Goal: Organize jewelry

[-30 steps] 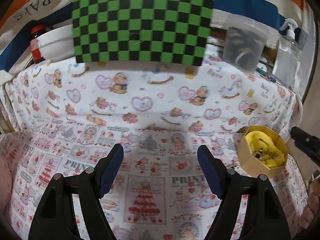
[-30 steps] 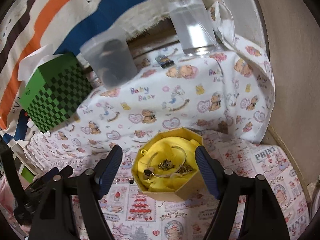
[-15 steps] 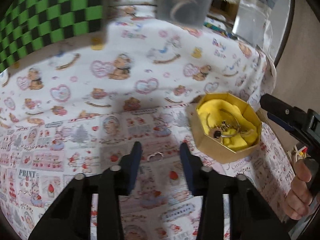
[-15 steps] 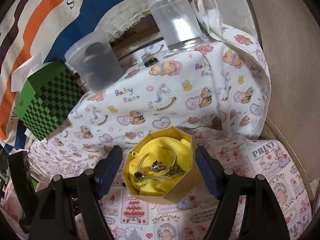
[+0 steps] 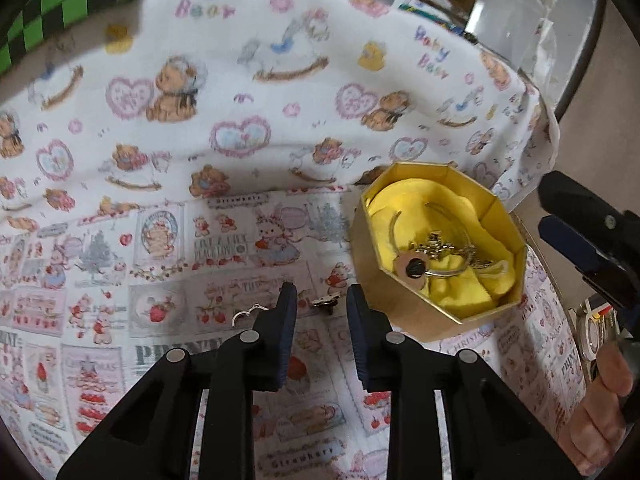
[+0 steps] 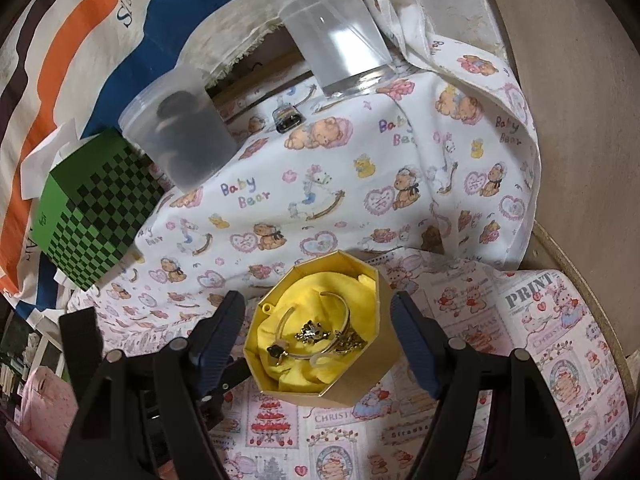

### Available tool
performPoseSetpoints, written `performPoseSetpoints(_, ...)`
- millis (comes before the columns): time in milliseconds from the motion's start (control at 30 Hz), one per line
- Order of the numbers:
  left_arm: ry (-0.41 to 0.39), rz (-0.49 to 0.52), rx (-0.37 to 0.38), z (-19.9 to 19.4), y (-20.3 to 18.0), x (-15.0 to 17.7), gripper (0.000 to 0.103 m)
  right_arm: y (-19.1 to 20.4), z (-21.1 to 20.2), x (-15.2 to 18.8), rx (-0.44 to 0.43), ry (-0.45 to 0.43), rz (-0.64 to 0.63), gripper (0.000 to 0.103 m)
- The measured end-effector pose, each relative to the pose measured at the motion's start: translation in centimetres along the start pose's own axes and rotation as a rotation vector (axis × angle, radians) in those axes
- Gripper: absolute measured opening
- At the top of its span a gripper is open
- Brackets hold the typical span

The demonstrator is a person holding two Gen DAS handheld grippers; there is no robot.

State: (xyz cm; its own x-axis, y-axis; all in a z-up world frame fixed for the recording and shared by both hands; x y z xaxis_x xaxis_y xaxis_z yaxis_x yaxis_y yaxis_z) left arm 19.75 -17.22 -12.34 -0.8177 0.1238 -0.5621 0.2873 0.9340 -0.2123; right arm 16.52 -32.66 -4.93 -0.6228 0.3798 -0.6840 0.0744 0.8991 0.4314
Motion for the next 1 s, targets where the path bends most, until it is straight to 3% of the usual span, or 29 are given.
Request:
performPoseSetpoints(67, 0.008, -0.012, 0.005, 0.4, 0.1, 0.0, 0.022, 0.1, 0.0, 0.0, 0.003, 0.000, -0.007, 0.073)
performPoseSetpoints(133, 0.008, -0.001, 0.003, 0.6, 0.2, -0.2, 0.012, 0.2, -0.1, 0.0, -0.001, -0.002, -0.009, 0.073)
performPoseSetpoints(267, -0.011, -0.015, 0.032, -0.7, 0.5, -0.3, 0.011, 0.3, 0.1, 0.2, -0.050, 0.022, 0.017, 0.073)
performPoseSetpoints(300, -0.024, -0.012, 0.029, -1.4, 0.5, -0.4, 0.000, 0.4, 0.2, 0.3, -0.061, 0.029, 0.023, 0.073)
performPoseSetpoints(500, -0.126, 0.030, -0.023, -6.4, 2.6, -0.3, 0.000, 1.4, 0.1, 0.5, -0.075, 0.033, -0.002, 0.073)
performPoseSetpoints(667, -0.166, 0.021, -0.006, -8.1, 3.8, 0.1, 0.000, 2.8, -0.8, 0.4, -0.107, 0.013, -0.033, 0.073)
performPoseSetpoints(833, -0.090, 0.058, 0.017, -5.5, 1.9, 0.7, 0.011, 2.8, -1.1, 0.1, -0.085, -0.011, -0.056, 0.073)
performPoseSetpoints(1000, -0.053, 0.105, -0.019, -3.5, 0.6, 1.1, 0.019, 1.7, -0.6, -0.1, -0.077, 0.010, -0.012, 0.073)
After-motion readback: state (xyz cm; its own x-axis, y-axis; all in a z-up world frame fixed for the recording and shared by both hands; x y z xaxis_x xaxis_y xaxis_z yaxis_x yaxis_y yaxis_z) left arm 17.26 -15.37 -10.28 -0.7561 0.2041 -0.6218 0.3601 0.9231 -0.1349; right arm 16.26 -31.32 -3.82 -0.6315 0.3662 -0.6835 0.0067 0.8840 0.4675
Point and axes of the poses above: each gripper's, at about its wrist camera, not at the fingertips, and z roughly the way its jaws point, y to its left, x to its underside, the point moved 8 cm from there along z, roughly the way its jaws point, and after that the axes turned 1 degree about -z, right-handed, at the moved point
